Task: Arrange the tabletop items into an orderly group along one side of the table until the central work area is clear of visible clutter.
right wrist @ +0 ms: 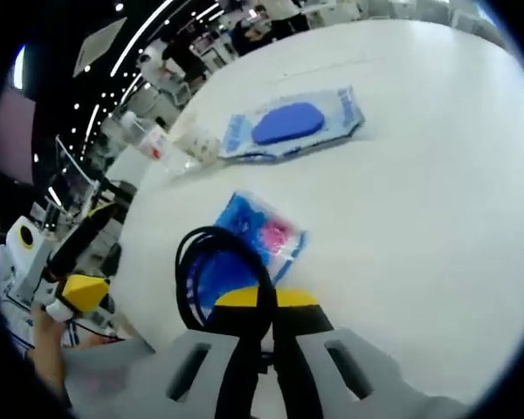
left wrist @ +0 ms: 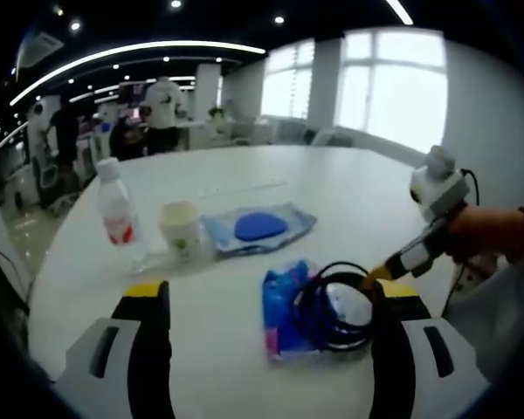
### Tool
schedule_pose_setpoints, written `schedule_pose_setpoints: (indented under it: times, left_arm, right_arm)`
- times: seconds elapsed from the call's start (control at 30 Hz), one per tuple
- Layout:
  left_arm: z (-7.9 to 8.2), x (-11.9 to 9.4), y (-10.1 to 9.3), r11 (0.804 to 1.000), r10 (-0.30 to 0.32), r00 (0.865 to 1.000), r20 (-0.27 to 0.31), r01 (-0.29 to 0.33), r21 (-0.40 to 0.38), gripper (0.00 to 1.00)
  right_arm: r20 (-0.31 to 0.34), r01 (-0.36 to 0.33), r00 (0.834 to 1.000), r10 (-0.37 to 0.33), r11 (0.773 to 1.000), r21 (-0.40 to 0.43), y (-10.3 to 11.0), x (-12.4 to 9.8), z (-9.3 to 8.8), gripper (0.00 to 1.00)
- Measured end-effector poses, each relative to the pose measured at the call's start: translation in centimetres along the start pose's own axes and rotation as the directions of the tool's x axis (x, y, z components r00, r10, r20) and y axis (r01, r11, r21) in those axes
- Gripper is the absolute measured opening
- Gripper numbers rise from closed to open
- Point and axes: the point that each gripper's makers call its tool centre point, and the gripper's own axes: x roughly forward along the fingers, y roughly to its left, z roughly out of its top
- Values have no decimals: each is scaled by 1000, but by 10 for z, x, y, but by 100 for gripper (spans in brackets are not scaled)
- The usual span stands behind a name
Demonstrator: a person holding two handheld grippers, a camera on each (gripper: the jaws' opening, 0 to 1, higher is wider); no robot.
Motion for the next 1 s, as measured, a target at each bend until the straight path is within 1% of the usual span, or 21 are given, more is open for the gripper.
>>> schedule_pose_setpoints:
  times: [0.2,0.3,0.4,0.53,0.77,0.9,1.0]
  left_arm:
    - [1,1,-1,1000,-6,1000,3,6,2,93]
    - [2,1,-2,1000,-10,1000,7,10,0,93]
    - [2,1,-3,1000,-12,1000,6,12,0,93]
    - [2,2,-5,1000,-20,1000,6,20,-2,93]
    - [1,2,-8,999,-32,999,0,32,5,93]
    - [-1,2,-11,999,-42,999,-9,42,11,93]
    - [-1,2,-11,999,-45,999,-12,45,5,93]
  right_arm:
    - [27,-17,999,17,1000,-14,5,-13,7,2]
    - [35,-28,999,28,1000,-5,5,-20,11,2]
    - [43,-24,999,25,1000,-11,3,-27,15,2]
    - [56,-13,998,14,1000,-12,-3,-36,21,2]
    - [60,20,998,-19,1000,-17,-19,-47,29,2]
    - [63,32,997,-33,999,6,-30,-52,34,2]
    - [65,48,997,-48,999,5,-36,-54,38,2]
